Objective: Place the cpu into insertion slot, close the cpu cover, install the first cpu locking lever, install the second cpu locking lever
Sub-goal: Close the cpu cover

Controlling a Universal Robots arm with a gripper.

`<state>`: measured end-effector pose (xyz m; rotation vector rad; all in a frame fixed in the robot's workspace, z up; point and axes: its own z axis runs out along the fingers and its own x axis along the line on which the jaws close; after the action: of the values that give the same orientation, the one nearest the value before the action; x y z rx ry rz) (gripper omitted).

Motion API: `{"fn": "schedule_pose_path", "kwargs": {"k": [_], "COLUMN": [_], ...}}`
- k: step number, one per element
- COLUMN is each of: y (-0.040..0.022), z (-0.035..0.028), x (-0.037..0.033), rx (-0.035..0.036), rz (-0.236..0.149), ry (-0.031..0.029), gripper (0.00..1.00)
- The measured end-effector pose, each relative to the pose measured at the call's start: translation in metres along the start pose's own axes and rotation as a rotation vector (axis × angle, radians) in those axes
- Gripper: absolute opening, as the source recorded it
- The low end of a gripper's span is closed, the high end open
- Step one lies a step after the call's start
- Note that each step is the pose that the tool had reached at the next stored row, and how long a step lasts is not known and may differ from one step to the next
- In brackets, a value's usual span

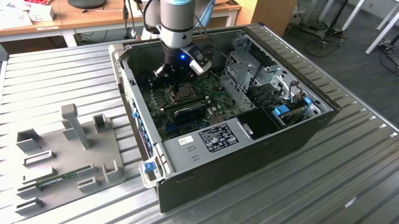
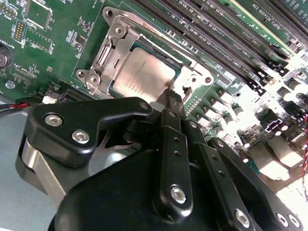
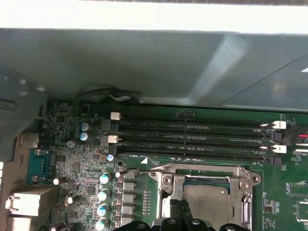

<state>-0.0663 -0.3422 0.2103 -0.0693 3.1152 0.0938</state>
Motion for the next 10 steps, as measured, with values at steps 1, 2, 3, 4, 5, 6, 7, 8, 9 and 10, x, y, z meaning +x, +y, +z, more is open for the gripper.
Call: {"fn": "schedule_pose_path", "kwargs": {"k": [1, 2, 3, 4, 5, 6, 7, 8, 9, 10], "y": [0.0000, 0.0000, 0.0000, 0.0000, 0.0000, 0.0001, 0.0001, 0.0000, 0.0001, 0.0000], "z": [0.0000, 0.0000, 0.0000, 0.0001, 0.0001, 0.0003, 0.0004, 0.0007, 0.0011, 0.0016], "x": [0.0000, 0.0000, 0.0001, 0.0001, 0.0001, 0.0006, 0.0009, 0.0012, 0.0012, 0.0013], "rx": [0.0000, 0.0001, 0.0001, 0.0000, -0.0001, -0.0003, -0.0003, -0.0002, -0.0002, -0.0002], "rz": [0.000, 0.000, 0.000, 0.000, 0.000, 0.000, 0.000, 0.000, 0.000, 0.000], "ry": [0.0000, 0.0000, 0.0000, -0.0001, -0.0001, -0.0004, -0.0006, -0.0006, -0.0006, -0.0006], "gripper": [0.10, 0.10, 0.10, 0.10, 0.10, 0.10, 0.10, 0.10, 0.10, 0.10]}}
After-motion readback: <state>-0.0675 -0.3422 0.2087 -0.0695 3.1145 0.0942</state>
